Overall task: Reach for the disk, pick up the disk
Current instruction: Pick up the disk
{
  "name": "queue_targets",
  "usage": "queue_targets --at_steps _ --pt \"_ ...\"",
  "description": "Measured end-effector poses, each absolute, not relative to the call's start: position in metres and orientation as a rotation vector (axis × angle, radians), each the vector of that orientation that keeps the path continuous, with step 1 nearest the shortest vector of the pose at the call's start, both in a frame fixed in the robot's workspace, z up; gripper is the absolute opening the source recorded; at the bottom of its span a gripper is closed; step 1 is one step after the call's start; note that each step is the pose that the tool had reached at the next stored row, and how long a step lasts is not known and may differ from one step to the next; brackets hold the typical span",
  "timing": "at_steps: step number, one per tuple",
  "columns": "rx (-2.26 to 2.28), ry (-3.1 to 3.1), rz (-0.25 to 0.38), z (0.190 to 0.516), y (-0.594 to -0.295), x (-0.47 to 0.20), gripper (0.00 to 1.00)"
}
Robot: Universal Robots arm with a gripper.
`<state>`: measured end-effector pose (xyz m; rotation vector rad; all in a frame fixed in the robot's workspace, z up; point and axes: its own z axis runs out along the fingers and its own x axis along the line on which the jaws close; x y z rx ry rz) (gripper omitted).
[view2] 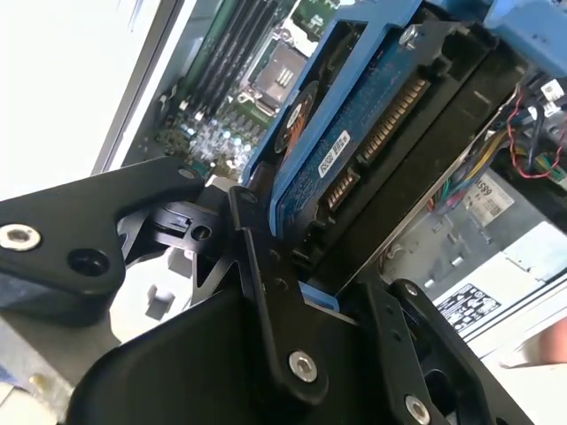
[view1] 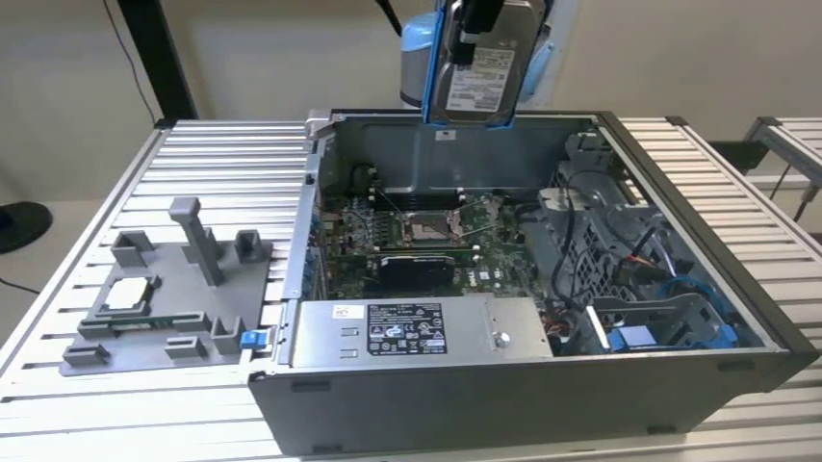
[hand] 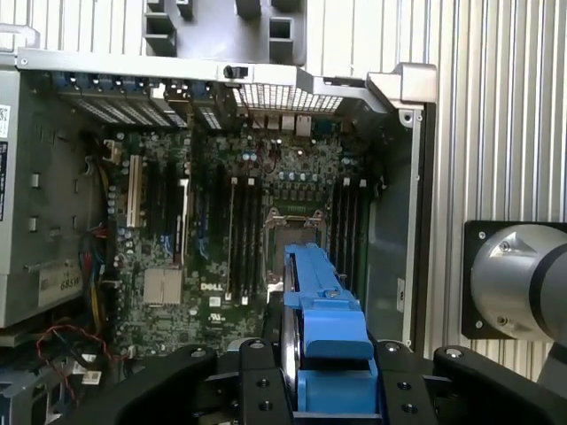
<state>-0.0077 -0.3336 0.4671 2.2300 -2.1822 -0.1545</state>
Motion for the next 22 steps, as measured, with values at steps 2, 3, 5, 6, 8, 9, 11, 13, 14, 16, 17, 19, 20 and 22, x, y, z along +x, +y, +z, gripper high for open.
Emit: queue_targets --at_steps 2,3,5,6,8,9,11,13,14,16,17,19,20,22 --pt "2.230 -2.182 -0.157 0.467 -0.334 -0.002 0.00" --pt "2.230 -2.181 -0.158 0.467 -0.334 0.001 0.00" --pt "2.230 -2.181 -0.160 0.467 -0.334 0.006 0.00" --pt "2.229 -2.181 -0.161 0.467 -0.334 0.009 0.00" --pt "2.229 -2.180 -0.164 0.467 -0.334 0.014 0.00" --pt "2.229 -2.180 -0.165 0.467 -0.334 0.017 0.00" --pt "2.229 -2.180 -0.167 0.467 -0.334 0.022 0.00" --pt "2.229 -2.179 -0.169 0.467 -0.334 0.027 0.00" --pt "2.229 -2.179 -0.170 0.467 -0.334 0.029 0.00" --pt "2.228 -2.178 -0.172 0.467 -0.334 0.034 0.00" --pt "2.228 -2.178 -0.173 0.467 -0.334 0.037 0.00" --pt "2.228 -2.178 -0.174 0.467 -0.334 0.041 0.00" --pt "2.228 -2.178 -0.175 0.467 -0.334 0.043 0.00" --pt "2.228 -2.177 -0.177 0.467 -0.334 0.048 0.00"
